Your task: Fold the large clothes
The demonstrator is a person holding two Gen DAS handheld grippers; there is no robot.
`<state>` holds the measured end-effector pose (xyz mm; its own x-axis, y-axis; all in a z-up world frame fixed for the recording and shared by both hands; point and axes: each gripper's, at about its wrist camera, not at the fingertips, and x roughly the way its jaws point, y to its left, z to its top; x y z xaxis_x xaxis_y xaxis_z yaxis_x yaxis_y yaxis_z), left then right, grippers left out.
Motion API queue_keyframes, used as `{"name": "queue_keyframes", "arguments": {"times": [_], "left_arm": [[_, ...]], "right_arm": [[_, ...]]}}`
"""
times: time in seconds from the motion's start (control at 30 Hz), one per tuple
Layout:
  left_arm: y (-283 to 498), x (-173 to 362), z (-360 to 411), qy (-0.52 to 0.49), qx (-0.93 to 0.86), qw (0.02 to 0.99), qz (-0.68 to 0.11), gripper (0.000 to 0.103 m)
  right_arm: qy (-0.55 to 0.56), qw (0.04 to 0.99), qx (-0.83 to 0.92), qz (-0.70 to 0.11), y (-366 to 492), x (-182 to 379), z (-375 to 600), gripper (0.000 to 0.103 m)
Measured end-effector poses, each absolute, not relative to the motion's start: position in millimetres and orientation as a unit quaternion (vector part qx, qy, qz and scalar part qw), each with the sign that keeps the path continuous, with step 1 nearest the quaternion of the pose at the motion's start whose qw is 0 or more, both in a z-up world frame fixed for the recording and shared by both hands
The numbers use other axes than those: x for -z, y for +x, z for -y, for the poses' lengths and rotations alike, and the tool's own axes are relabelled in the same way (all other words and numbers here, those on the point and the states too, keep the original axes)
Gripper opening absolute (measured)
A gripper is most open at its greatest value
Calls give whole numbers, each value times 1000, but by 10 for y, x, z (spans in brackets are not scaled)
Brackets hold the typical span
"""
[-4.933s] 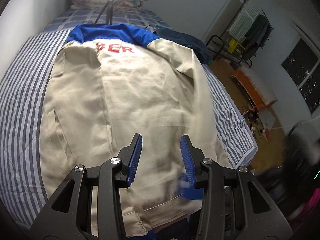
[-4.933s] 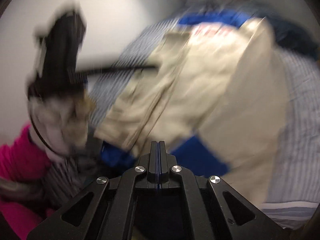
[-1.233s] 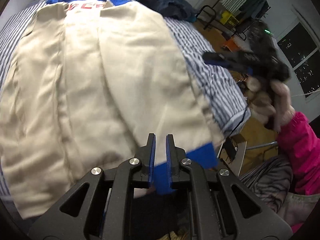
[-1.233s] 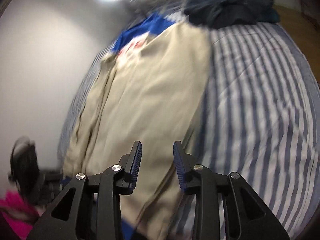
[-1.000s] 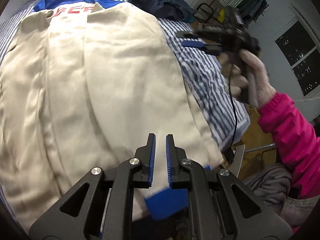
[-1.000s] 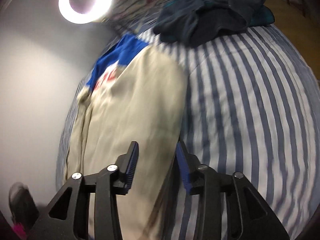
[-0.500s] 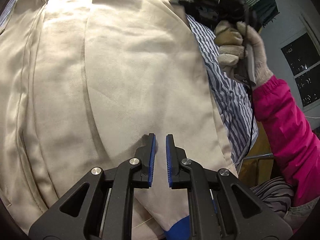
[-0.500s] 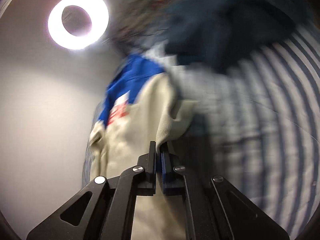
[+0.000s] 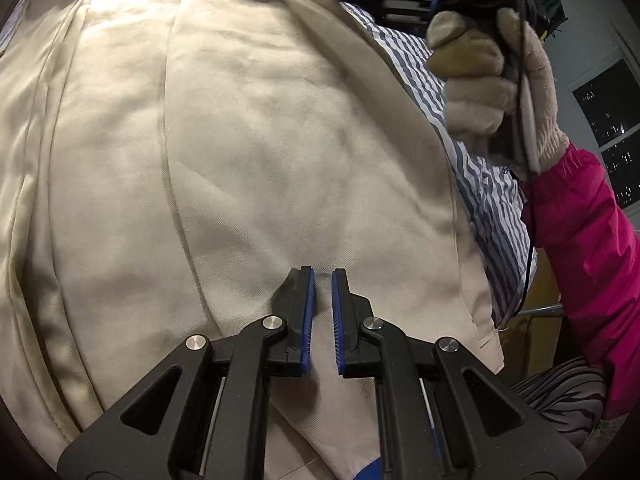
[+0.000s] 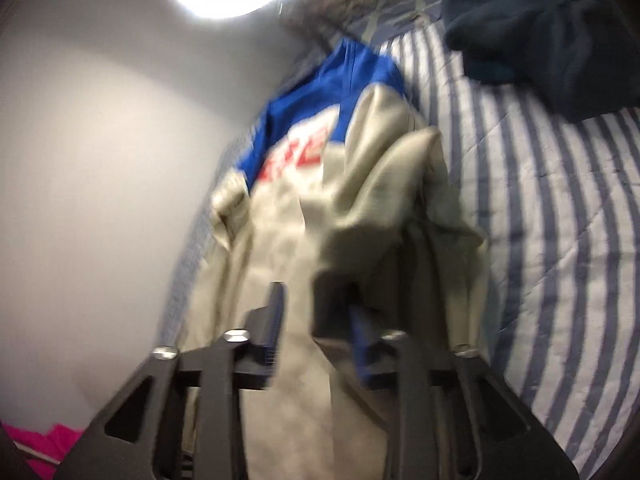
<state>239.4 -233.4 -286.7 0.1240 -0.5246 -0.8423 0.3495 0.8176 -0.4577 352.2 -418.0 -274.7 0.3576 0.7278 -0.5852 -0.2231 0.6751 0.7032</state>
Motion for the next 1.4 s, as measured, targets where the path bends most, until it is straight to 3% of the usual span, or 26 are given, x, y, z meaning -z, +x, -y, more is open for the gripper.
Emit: {"name": "queue_keyframes", "arguments": {"times": [0.1,0.3,0.53,0.63,0.7,0.8,0.9,1.0,1.13,1.33,1.4], "left_arm": [[2379,2867,2356,-71,293,747,-593,7],[2352,2876,2370,-66,295,749,-590,7],[2295,2856,2443,-51,296,757,-580,7],[2252,2855,2484,-45,296,760,-577,7],[2251,2863,2487,-47,296,759,-578,7],[2226,2870,2492,-51,296,757,-580,7],[2251,2848,2482,-46,299,757,-579,7],[2289,2855,2451,-45,298,757,-579,7],[2295,2861,2478,-44,299,755,-582,7],[2230,2826,2433,-50,297,749,-590,8],[2191,2806,2408,-57,295,747,-593,13]], "right_arm": [[342,769,-294,-453,3624,2760,4435,52],[510,716,-220,-423,3799,3121,4880,52],[711,581,-163,-360,3856,3707,5218,49],[692,586,-165,-388,3983,3630,5139,45],[665,602,-158,-412,4044,3578,5046,6],[601,673,-115,-416,3980,3272,5022,5],[415,822,-109,-374,3916,2383,4924,4],[282,885,-75,-362,3990,1975,4906,0],[270,856,-14,-440,4326,2274,5263,2],[310,825,-79,-466,4031,2337,5421,7],[309,814,-92,-484,3820,2349,5363,8]]}}
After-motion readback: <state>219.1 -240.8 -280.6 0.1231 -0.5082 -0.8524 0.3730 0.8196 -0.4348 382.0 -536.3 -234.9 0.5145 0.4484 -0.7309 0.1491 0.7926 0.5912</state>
